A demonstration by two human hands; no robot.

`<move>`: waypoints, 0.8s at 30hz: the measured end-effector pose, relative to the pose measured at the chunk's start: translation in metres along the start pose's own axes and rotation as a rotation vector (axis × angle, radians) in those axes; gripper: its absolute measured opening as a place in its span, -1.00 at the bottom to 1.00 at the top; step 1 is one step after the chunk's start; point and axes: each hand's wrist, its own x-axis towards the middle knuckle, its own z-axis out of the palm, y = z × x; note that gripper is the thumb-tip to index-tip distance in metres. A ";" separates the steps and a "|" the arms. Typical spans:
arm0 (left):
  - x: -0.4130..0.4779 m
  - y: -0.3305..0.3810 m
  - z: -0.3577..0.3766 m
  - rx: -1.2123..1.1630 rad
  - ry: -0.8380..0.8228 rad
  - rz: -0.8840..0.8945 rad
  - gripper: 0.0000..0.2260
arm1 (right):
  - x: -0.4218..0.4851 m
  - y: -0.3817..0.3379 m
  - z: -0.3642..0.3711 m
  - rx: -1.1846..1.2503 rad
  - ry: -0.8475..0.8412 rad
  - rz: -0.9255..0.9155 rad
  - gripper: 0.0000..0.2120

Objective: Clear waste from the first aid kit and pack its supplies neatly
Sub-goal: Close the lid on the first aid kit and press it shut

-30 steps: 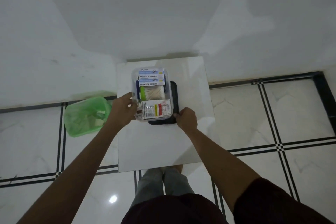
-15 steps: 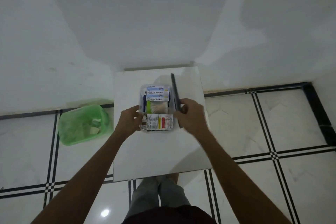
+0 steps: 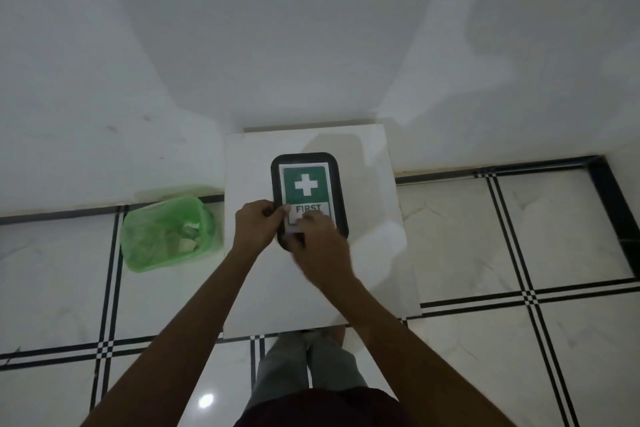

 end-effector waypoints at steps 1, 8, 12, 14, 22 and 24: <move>0.001 -0.003 -0.002 -0.022 0.018 -0.015 -0.77 | 0.001 0.007 -0.007 0.032 0.062 0.084 -0.74; -0.002 -0.013 -0.008 -0.105 0.099 0.012 -0.79 | 0.012 0.056 -0.032 0.492 -0.067 0.668 -0.82; 0.003 -0.019 -0.002 -0.130 0.140 0.028 -0.80 | 0.011 0.052 -0.029 0.491 -0.053 0.657 -0.80; 0.001 -0.021 0.003 -0.120 0.173 0.044 -0.81 | 0.011 0.051 -0.028 0.500 -0.039 0.665 -0.77; -0.016 -0.026 0.020 -0.097 0.233 0.110 -0.79 | 0.011 0.053 -0.019 0.486 0.000 0.662 -0.81; -0.021 -0.025 0.028 -0.039 0.209 0.115 -0.76 | 0.014 0.055 -0.016 0.511 -0.011 0.696 -0.82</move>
